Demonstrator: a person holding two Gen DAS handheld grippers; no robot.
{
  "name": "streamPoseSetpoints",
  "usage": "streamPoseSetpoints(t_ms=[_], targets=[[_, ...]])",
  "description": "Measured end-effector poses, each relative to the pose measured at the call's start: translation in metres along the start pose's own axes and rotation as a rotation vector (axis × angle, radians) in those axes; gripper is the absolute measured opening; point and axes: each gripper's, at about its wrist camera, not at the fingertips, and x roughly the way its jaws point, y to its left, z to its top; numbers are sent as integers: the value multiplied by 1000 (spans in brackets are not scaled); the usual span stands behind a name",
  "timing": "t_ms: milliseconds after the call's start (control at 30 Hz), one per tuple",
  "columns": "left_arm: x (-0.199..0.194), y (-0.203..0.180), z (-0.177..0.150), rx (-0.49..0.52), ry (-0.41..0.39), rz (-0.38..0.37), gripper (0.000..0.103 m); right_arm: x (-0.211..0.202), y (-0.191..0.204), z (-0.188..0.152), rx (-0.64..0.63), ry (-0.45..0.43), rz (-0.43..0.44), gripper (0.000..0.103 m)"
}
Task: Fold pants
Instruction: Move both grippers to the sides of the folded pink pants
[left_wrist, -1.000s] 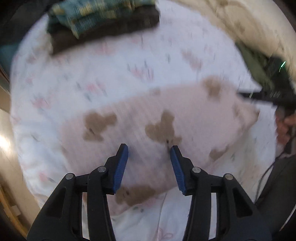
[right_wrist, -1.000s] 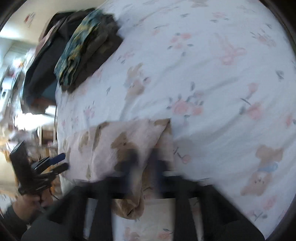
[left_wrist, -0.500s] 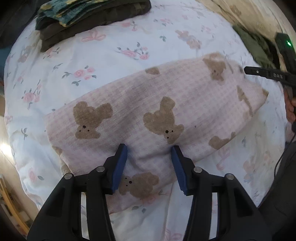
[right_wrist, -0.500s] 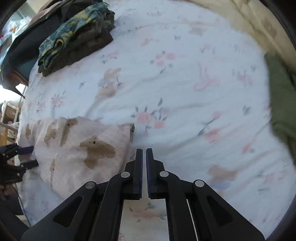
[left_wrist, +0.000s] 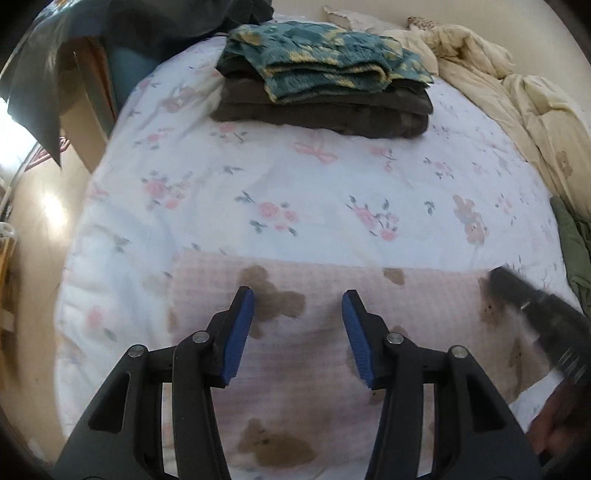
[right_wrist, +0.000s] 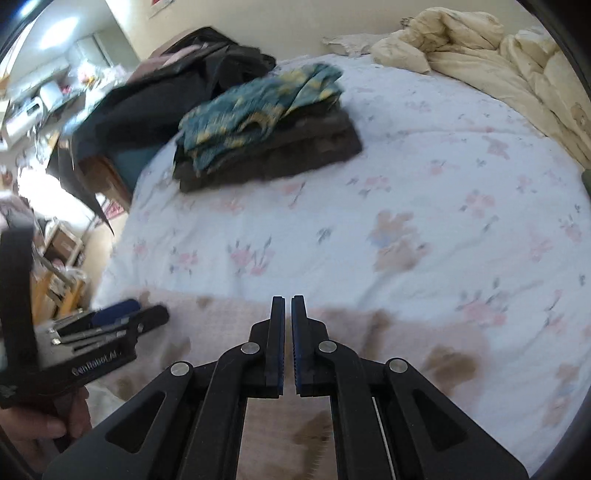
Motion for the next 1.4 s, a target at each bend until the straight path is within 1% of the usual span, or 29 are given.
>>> streamPoseSetpoints(t_ms=[67,100,167,233,333,400,433,500,533,567,633,667,700,733,833,900,933,1000,1033,1067,1133,1167,1200,1233,1267,1300,1333,1400], targets=[[9,-7,-10,37,7,19,46,13,12,-13,-85,24,-53,4],[14,-8,-14,57,9,25,46,16,12,-18,-116,30,-85,1],[12,-10,-20,101,-8,25,46,16,4,-25,-138,13,-140,0],[15,-8,-16,82,10,5,47,14,-11,-30,-151,4,-203,0],[17,-5,-11,80,28,-10,48,6,-32,-35,-129,-7,-236,0],[17,-5,-14,84,26,-9,48,0,-40,-36,-118,-12,-287,0],[18,-6,-14,87,24,-6,48,-4,-53,-37,-74,-7,-308,0],[16,-7,-14,89,20,-3,48,-10,-85,-39,59,27,-333,0],[14,-6,-14,85,16,-4,48,-17,-103,-40,149,26,-322,8],[12,-6,-14,79,15,-3,48,-24,-115,-39,214,12,-302,8],[3,-4,-13,56,-10,-11,48,-41,-121,-31,271,-58,-245,8],[-1,-3,-12,52,-28,-11,48,-49,-115,-25,260,-99,-218,7],[-4,-3,-11,51,-43,-12,48,-54,-102,-16,229,-140,-172,7],[-7,-4,-11,55,-57,-20,48,-55,-91,-11,196,-151,-140,7],[-6,-6,-12,72,-41,-35,48,-41,-51,-1,86,-121,-44,7],[-3,-5,-15,84,-19,-32,48,-29,-31,-9,29,-79,-2,7],[-2,-5,-17,89,-11,-31,48,-22,-20,-17,-18,-38,33,7],[3,-2,-22,99,11,-19,48,-14,-11,-30,-79,7,-13,5],[3,-2,-23,106,9,-21,48,-14,-16,-39,-72,24,-38,0],[3,-1,-23,115,4,-22,49,-18,-26,-47,-50,22,-77,0],[2,2,-22,126,11,8,49,-29,-53,-56,36,5,-162,0],[0,5,-21,114,9,34,48,-35,-70,-60,98,6,-178,0],[-3,13,-19,83,22,81,48,-39,-85,-64,167,7,-194,0],[-5,21,-17,41,44,110,49,-45,-101,-68,246,23,-226,0],[-8,27,-15,9,55,127,48,-52,-114,-69,314,31,-243,7],[-15,39,-14,-50,70,154,48,-62,-121,-73,367,8,-239,8],[-22,51,-15,-115,79,164,48,-73,-127,-71,403,-21,-237,8],[-36,69,-21,-244,74,129,48,-93,-130,-66,436,-76,-214,8]])
